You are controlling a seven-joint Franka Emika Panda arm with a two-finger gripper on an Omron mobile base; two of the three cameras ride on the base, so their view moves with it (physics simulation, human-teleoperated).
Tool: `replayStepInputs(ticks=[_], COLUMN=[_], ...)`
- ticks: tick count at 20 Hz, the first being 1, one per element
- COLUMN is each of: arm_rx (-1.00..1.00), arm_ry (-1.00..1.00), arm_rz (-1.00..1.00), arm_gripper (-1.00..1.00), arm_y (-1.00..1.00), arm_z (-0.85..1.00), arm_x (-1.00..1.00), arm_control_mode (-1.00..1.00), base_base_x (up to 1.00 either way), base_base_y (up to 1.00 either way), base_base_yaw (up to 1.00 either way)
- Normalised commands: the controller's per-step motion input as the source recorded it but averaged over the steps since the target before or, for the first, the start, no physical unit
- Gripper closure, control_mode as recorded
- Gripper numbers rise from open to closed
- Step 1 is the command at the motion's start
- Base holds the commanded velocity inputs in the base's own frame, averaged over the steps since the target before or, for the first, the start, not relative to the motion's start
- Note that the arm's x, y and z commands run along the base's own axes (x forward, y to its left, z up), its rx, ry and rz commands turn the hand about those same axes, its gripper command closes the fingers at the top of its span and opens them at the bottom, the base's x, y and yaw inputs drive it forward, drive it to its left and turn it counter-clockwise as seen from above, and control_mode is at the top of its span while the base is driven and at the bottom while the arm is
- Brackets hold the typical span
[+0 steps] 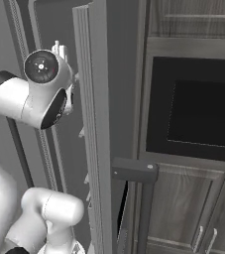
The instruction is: Open the freezer door, pick up the ice cube tray from the freezer, and place it on the dining counter.
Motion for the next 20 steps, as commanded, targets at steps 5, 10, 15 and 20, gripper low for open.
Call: replayStepInputs(ticks=[5, 10, 15, 20], arm_rx=[0.11, 0.02, 0.0, 0.01], arm_ry=[0.0, 0.06, 0.05, 0.0], arm_rz=[0.01, 0.0, 0.0, 0.0], arm_gripper=[-1.0, -1.0, -1.0, -1.0], arm_y=[-0.35, -0.06, 0.0, -0.02], arm_z=[0.18, 0.44, 0.15, -0.19], arm_x=[0.59, 0.49, 0.47, 0.51], arm_control_mode=[-1.0, -1.0, -1.0, -1.0], base_base_x=[0.0, 0.0, 0.0, 0.0], base_base_y=[0.0, 0.0, 0.0, 0.0], base_base_yaw=[0.0, 0.0, 0.0, 0.0])
